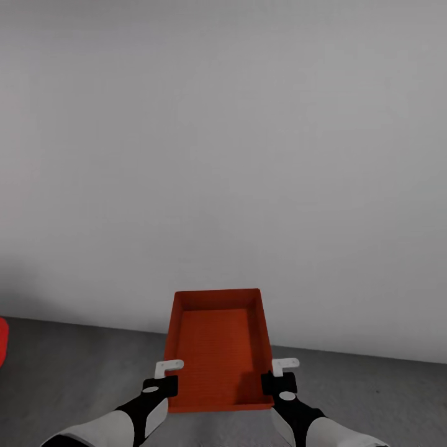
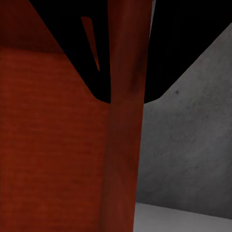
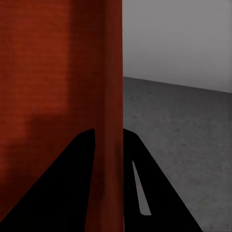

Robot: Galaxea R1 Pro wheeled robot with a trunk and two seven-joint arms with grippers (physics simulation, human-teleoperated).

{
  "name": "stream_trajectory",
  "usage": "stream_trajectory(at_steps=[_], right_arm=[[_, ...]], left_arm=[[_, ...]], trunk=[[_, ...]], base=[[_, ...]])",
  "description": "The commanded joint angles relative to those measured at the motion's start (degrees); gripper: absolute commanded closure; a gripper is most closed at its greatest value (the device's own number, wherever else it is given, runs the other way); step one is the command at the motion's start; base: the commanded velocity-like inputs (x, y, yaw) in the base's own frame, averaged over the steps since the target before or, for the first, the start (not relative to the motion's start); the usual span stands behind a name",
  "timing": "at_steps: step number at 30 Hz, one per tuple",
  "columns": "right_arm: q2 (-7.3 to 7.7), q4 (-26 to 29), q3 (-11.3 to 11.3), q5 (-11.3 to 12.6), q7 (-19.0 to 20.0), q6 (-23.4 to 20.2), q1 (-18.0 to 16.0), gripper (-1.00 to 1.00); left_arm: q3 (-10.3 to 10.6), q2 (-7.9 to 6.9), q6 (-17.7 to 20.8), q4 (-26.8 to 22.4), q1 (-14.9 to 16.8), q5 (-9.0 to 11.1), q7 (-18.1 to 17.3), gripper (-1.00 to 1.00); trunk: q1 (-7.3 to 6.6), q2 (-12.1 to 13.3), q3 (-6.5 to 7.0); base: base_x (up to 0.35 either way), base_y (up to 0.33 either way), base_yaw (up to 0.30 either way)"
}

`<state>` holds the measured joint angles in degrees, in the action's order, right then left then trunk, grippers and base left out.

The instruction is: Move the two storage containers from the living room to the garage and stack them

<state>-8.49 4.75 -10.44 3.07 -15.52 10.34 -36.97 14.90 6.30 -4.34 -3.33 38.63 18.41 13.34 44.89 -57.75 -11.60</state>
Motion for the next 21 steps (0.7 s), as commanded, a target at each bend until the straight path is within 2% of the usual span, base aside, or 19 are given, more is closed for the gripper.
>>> stream_trajectory(at_steps=[1,21], right_arm=[[-0.03,-0.1,3.9,2.9,1.0,-0.1,-0.1,1.0],[-0.03,-0.1,3.9,2.9,1.0,-0.1,-0.1,1.0]], left_arm=[[-1.5,-0.36,-3.4,-0.1,0.0,-0.1,0.6,1.0],[-1.5,-0.15,-3.4,0.0,0.0,-0.1,0.8,1.0]], trunk=[[0.0,-0.1,-0.17],[0.0,-0.1,-2.04]], base=[[0.0,0.0,0.0],[0.0,0.0,0.0]])
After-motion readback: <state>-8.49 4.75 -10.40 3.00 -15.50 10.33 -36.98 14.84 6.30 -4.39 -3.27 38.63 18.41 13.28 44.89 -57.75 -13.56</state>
